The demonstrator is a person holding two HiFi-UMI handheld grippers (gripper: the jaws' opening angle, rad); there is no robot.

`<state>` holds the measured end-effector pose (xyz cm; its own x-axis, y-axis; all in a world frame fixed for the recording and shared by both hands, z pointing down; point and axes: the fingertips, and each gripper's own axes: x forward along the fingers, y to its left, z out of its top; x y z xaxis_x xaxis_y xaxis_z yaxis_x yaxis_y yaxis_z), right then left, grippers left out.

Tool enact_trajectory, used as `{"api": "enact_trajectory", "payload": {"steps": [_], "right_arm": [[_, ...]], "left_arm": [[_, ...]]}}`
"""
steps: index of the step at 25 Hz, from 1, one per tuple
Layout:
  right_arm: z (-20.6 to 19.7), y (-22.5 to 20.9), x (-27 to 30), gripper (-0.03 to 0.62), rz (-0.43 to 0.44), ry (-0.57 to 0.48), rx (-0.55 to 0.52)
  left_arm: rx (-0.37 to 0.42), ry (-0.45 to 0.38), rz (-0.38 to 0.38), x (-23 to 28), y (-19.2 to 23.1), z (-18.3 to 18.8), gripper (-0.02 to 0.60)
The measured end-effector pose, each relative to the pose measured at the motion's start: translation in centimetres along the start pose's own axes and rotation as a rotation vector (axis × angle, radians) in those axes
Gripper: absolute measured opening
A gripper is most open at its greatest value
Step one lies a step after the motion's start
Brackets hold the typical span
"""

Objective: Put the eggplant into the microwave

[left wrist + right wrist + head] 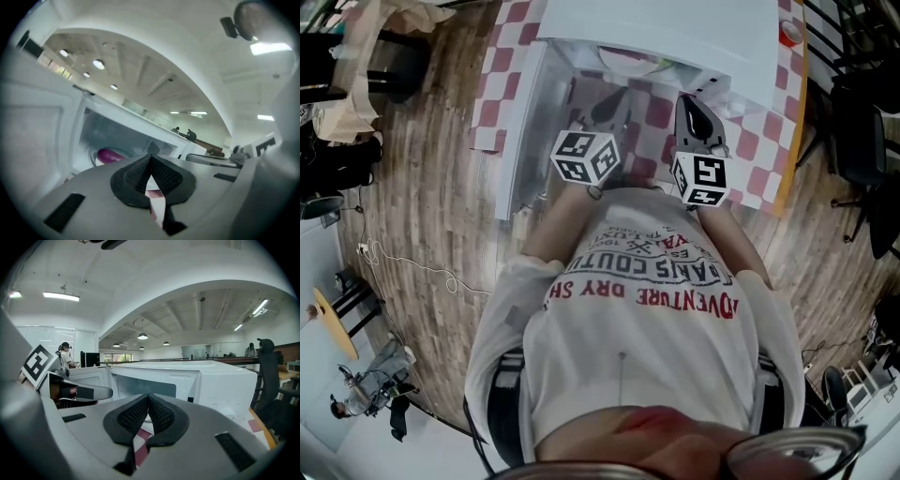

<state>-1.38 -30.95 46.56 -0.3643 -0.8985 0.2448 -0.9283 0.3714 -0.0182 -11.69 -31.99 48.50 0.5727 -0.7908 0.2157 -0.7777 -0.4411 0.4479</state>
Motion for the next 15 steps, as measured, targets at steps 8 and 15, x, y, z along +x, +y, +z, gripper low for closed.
{"api": "enact_trajectory", "payload": {"steps": [8,15], "right_arm": [[0.5,-0.3,-0.6,0.025,-0.015,-0.019,-0.001],[0.9,-0.7,-0.7,0.025,-0.014,-0.033,0.005]], "left_arm": [[0.386,-0.020,-0.047,-0.8,-4.5,2.2,0.023],[0.469,-0.066,-0.079,-1.0,-6.3,3.2,0.023]]}}
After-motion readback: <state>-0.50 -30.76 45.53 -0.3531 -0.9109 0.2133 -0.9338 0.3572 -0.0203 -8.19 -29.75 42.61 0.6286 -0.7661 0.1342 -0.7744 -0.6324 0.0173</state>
